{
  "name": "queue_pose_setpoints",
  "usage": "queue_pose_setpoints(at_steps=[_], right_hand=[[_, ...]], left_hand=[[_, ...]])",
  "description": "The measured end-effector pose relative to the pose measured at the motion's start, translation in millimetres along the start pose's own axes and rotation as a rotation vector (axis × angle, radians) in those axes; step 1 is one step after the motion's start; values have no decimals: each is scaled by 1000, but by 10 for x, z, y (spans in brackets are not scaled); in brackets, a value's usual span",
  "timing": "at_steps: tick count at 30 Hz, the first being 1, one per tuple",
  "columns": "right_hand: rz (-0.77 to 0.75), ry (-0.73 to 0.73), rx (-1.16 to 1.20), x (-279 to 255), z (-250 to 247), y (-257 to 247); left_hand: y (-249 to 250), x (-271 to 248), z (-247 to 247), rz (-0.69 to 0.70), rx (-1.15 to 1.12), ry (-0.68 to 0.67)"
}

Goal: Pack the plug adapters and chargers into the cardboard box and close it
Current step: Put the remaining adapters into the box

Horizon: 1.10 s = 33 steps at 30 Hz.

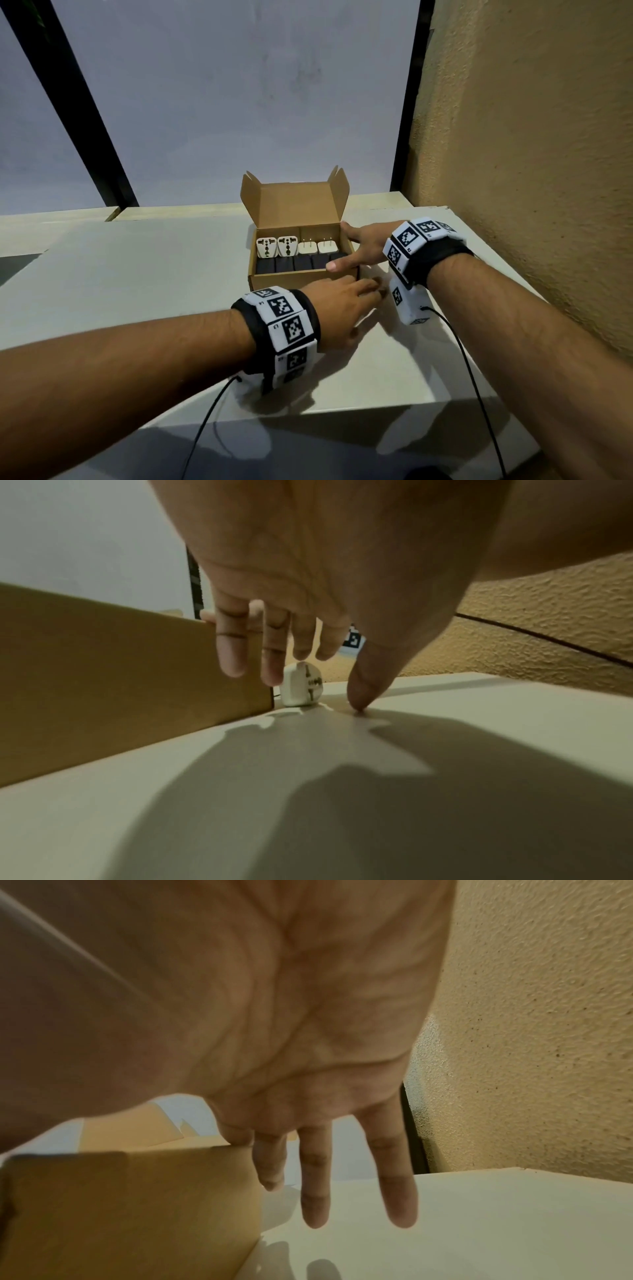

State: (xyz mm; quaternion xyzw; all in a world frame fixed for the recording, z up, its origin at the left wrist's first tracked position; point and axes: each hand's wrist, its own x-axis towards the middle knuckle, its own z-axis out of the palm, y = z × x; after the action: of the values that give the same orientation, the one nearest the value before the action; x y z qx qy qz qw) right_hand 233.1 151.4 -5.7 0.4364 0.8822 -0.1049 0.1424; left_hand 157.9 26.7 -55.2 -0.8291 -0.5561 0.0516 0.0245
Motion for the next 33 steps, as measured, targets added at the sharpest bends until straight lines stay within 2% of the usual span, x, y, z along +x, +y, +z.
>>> queue_pose_setpoints(at_steps=[3,7,14,18,22,25,28,31,33], right_hand=[[-10,1,2,22,19,14],[-14,12,-1,25,34,23],[-14,26,-3,11,40,12],[-4,7,8,15,26,5],[17,4,0,-7,15,-14],[20,5,2,-36,15,-18],[19,-1,8,-28,-1,-12],[-1,8,24,-37,1,4],[-13,21,26,-53,7,13]], left_hand=[[-37,-4,29,1,-37,51],[-107,-135,35,9,-67,37],[-253,-384,-16,-22,-249,-7],[-304,-424,-34,-89,-338,-21],[-322,-460,-54,-247,-372,0],[-343,-529,-119,-219,-349,-3],[-441,-528,-276,-162,-322,87],[-633,-422,-492,-189,-324,255],[-770,-329,-616,-237,-327,306]])
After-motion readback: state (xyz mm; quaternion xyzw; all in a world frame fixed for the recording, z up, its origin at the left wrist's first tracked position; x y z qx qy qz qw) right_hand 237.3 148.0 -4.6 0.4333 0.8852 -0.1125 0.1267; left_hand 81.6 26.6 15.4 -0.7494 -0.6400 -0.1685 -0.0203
